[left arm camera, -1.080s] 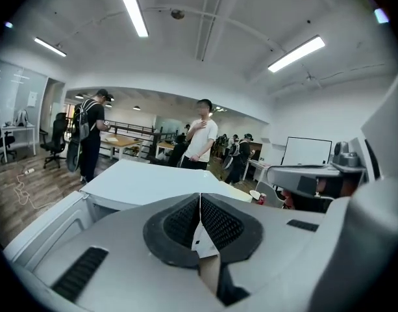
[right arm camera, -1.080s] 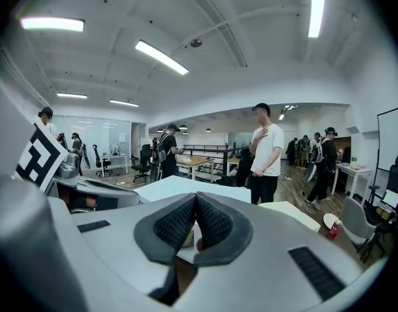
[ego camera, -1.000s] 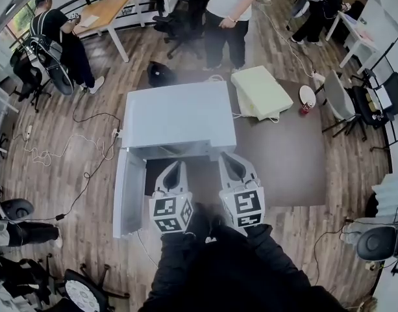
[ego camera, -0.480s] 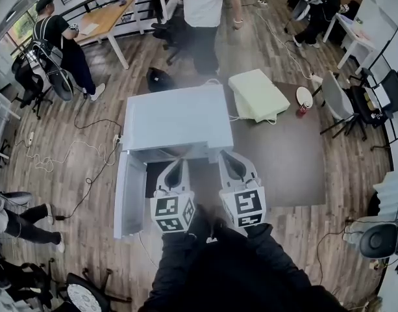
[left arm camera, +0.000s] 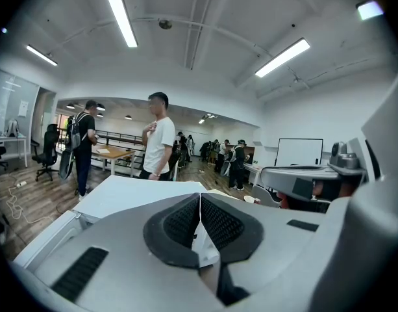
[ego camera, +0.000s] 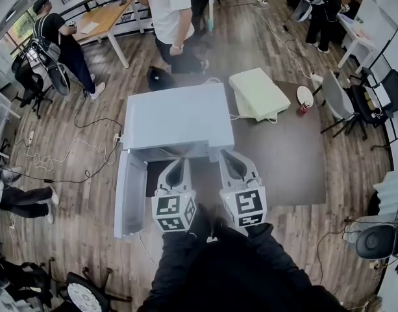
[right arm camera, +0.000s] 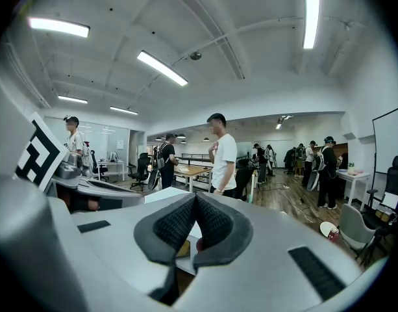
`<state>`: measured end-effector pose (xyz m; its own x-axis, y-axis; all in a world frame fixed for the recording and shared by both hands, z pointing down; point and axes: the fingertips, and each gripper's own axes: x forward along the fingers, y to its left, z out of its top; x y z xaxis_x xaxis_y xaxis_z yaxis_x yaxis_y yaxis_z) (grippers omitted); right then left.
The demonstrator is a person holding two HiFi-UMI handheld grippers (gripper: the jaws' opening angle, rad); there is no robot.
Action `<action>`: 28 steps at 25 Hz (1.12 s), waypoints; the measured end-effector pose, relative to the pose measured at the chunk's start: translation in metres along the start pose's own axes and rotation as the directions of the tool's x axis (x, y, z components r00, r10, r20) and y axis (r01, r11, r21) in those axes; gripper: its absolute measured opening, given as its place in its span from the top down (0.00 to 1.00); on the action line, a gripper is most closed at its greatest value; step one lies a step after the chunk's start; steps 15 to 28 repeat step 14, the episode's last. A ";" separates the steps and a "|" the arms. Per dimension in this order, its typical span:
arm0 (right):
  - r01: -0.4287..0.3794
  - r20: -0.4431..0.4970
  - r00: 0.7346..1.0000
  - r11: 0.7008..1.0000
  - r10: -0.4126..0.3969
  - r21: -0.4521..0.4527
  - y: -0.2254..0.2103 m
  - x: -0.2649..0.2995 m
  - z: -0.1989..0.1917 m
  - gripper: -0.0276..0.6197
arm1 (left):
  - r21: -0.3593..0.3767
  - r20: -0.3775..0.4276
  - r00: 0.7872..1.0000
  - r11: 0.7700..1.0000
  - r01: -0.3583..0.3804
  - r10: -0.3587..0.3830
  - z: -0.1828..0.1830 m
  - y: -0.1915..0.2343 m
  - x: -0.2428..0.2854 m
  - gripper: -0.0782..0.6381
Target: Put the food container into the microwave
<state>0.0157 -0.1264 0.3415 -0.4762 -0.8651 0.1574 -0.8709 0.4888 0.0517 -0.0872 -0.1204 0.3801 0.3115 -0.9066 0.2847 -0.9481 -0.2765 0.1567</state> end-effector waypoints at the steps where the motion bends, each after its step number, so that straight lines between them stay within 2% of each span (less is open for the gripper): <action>1: 0.000 -0.002 1.000 1.000 0.000 0.001 0.000 0.000 -0.001 0.92 | 0.001 -0.001 1.000 1.000 0.001 -0.001 -0.001 0.000 0.001 0.84; 28: -0.012 -0.010 1.000 1.000 0.012 0.002 0.006 0.005 0.000 0.92 | 0.000 -0.009 1.000 1.000 0.004 -0.004 -0.003 0.003 0.002 0.84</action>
